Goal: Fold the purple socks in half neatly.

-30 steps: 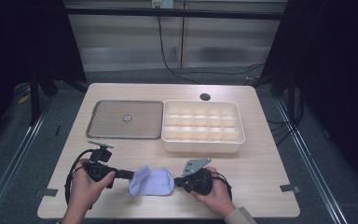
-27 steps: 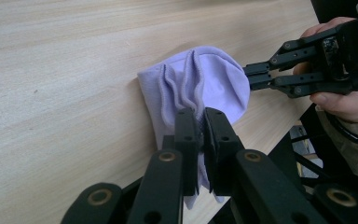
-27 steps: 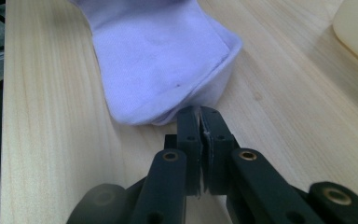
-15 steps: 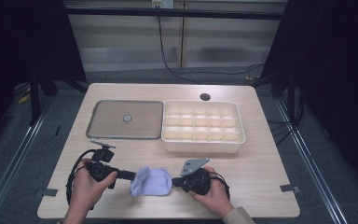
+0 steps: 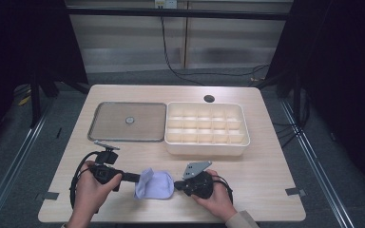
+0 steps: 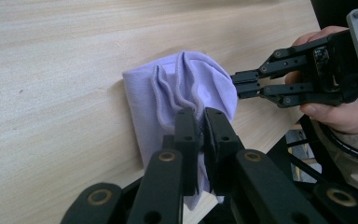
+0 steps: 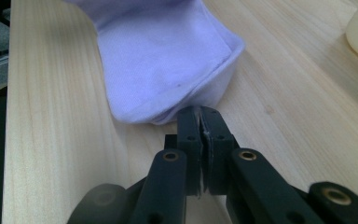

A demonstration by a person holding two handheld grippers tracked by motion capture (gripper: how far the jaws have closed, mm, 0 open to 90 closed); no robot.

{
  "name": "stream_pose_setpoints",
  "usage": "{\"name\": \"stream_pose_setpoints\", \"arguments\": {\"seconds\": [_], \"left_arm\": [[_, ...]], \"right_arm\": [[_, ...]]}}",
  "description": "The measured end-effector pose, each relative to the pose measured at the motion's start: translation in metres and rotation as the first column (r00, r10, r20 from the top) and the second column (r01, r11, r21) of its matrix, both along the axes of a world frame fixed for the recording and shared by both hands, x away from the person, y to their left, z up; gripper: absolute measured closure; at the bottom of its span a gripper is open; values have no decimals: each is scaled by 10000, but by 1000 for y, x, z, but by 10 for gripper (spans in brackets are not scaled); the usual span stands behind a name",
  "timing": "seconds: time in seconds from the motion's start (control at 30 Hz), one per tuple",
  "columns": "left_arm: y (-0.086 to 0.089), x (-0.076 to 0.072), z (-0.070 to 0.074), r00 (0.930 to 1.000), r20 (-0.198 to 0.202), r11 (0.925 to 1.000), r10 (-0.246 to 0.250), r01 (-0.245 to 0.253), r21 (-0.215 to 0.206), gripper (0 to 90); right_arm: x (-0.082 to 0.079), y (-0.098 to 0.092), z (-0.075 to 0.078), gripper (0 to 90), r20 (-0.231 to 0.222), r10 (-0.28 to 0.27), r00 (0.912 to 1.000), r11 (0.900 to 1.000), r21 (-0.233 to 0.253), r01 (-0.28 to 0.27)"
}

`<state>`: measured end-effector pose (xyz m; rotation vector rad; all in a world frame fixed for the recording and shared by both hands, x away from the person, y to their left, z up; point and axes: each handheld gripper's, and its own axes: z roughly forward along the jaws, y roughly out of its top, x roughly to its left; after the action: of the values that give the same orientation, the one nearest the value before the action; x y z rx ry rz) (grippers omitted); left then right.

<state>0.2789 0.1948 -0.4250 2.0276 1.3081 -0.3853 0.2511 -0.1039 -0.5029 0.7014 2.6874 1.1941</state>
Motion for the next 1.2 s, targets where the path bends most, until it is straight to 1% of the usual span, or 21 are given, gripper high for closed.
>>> {"name": "stream_pose_setpoints", "arguments": {"seconds": [0.03,0.07,0.1,0.13,0.17,0.23,0.27,0.3,0.37,0.4,0.43,0.57,0.6,0.63,0.77,0.83,0.93,1.0,1.07,1.1,1.2], "left_arm": [[-1,0,0,9999,39,9999,122,-122,1,846],[-1,0,0,10000,46,10000,1,-1,78,846],[-3,0,-1,9999,-17,9999,117,-117,15,846],[-2,0,-1,10000,-60,10000,-41,41,23,846],[-3,0,-1,10000,42,9999,-47,47,98,846],[-4,0,-1,10000,31,10000,4,-4,40,845],[-4,0,0,10000,29,9999,-91,91,87,846],[-5,0,0,10000,44,10000,27,-27,27,845],[-6,1,0,10000,57,9999,-72,72,92,845],[-7,0,0,9999,54,9999,98,-98,37,845],[-7,1,0,10000,58,9999,-50,50,106,845],[-9,2,1,9999,107,9998,-74,72,191,845],[-11,1,2,10000,29,9999,20,-20,131,845],[-11,2,1,9999,80,9998,-66,64,170,845],[-14,3,2,9998,55,9995,-201,200,235,845],[-16,3,2,9999,-3,9999,-107,107,129,845],[-17,4,2,9999,59,9997,-153,151,217,844],[-19,4,2,9999,-14,9997,-111,112,196,845],[-20,5,2,9998,34,9995,-198,197,258,844],[-21,5,2,9999,-24,9996,-126,126,237,844],[-22,6,1,9998,80,9993,-182,179,330,844]], "right_arm": [[0,0,0,873,-46,-9,10000,10000,31,9],[0,0,0,873,-59,-26,10000,10000,46,27],[0,1,0,873,-35,2,10000,10000,38,-2],[0,1,0,873,-23,11,10000,10000,39,-10],[0,1,0,874,-23,14,10000,10000,46,-14],[1,1,-1,874,33,-14,10000,10000,43,13],[1,1,-1,874,26,-9,10000,10000,71,8],[1,2,-1,874,28,-9,10000,10000,82,8],[1,2,-1,874,-41,-25,10000,10000,84,25],[0,3,-1,874,-36,-35,10000,9999,106,35],[1,3,-1,874,-7,-12,10000,10000,95,12],[1,5,-1,874,-9,-4,10000,9999,122,4],[1,5,-1,874,14,18,10000,9999,132,-18],[1,5,-1,874,18,59,10000,9999,124,-60],[1,6,-2,873,45,80,10000,9999,152,-80],[1,6,-1,872,21,54,10000,9999,140,-54],[1,7,-2,872,44,64,10000,9998,161,-65],[1,7,-2,873,57,74,10000,9998,165,-75],[1,8,-2,872,12,40,10000,9998,186,-40],[1,8,-2,872,-1,33,10000,9998,191,-33],[1,8,-2,873,-12,60,10000,9998,185,-60]]}}
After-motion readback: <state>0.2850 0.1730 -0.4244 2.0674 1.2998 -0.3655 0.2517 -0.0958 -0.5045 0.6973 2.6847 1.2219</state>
